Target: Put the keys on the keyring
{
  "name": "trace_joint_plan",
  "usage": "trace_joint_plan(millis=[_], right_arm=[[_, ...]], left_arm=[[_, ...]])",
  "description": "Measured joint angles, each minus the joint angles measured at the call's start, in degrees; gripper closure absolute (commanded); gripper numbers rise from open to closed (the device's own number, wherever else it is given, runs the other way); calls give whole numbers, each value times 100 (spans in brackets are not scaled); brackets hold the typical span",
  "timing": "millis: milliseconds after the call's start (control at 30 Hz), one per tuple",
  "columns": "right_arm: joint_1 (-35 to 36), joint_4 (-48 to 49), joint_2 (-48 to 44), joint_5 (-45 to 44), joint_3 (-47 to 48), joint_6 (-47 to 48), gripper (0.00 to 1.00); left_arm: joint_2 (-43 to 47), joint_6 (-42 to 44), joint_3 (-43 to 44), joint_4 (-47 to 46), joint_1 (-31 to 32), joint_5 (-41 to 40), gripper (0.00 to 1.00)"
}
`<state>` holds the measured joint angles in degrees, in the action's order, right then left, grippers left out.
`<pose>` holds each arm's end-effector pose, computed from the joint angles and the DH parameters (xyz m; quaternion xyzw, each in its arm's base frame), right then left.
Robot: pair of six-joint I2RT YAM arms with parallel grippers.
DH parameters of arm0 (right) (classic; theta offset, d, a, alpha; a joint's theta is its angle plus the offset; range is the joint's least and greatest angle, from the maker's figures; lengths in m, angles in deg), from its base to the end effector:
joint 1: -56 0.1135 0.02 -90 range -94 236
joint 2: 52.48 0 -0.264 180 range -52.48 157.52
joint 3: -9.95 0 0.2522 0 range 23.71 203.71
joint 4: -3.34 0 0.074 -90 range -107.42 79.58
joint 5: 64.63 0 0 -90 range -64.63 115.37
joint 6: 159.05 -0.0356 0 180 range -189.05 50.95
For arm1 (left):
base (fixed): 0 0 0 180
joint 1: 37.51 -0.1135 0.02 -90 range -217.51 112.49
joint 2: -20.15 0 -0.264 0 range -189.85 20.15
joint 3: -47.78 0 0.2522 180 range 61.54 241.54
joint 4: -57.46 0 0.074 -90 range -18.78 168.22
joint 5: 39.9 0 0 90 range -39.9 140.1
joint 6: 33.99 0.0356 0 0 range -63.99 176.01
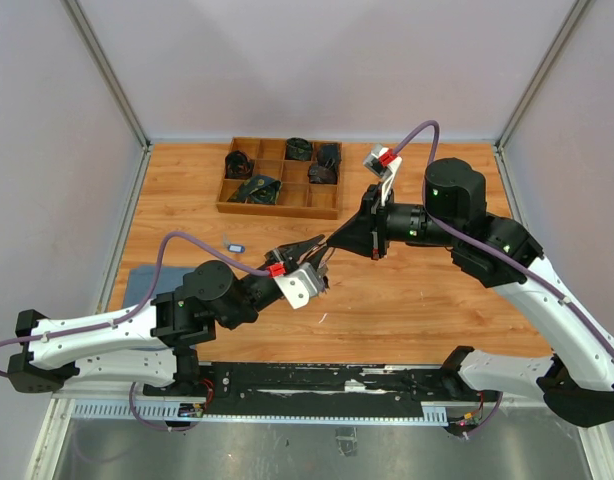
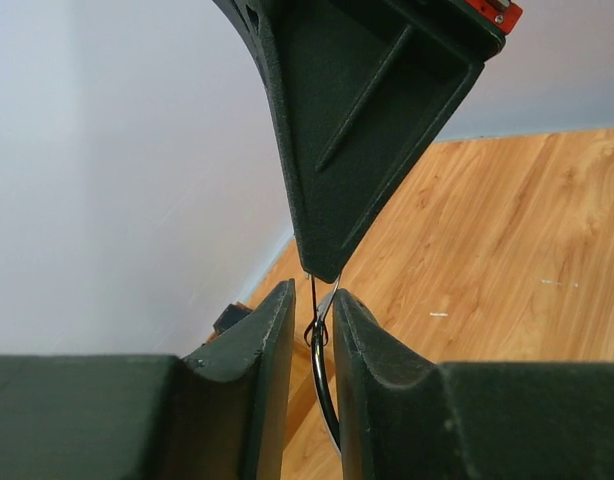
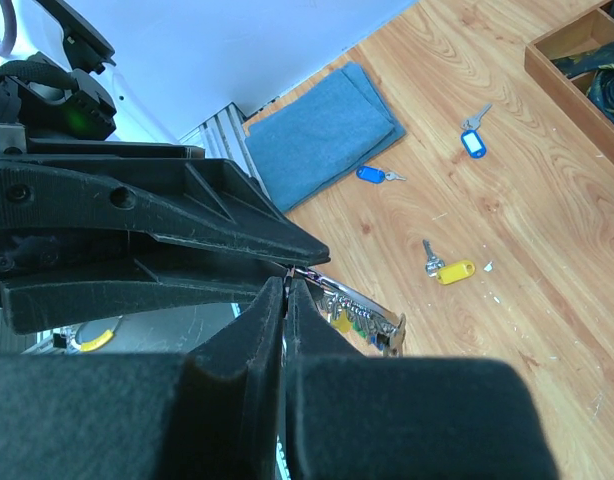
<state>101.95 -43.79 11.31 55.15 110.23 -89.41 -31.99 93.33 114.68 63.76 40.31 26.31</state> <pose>0.1328 0.1627 0.4810 -0.3247 0.6890 0.5030 0.4084 0.0578 -0.1996 0.4019 0.4556 0.4744 -0.1302 0.7419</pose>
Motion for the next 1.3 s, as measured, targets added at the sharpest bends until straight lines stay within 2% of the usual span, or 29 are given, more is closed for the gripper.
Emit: trace_joint_plan(millis=[300, 400, 567, 733, 867, 1300], right_arm=[[0, 13, 0, 22, 0, -22, 99], [0, 11, -4, 20, 0, -22, 99], [0, 7, -17, 15, 0, -17, 99], [0, 7, -17, 17, 0, -17, 99], [0, 7, -20, 17, 0, -17, 99], [-2, 2, -26, 22, 0, -17, 99]], left_arm=[[-9, -2, 11, 28, 22, 31, 96], [-9, 0, 11, 26, 26, 28, 99], [-9, 0, 11, 20, 33, 28, 99], [-9, 0, 11, 15, 33, 26, 84], [-9, 0, 11, 0, 33, 11, 77], [-7, 0, 11, -44, 33, -72, 74]])
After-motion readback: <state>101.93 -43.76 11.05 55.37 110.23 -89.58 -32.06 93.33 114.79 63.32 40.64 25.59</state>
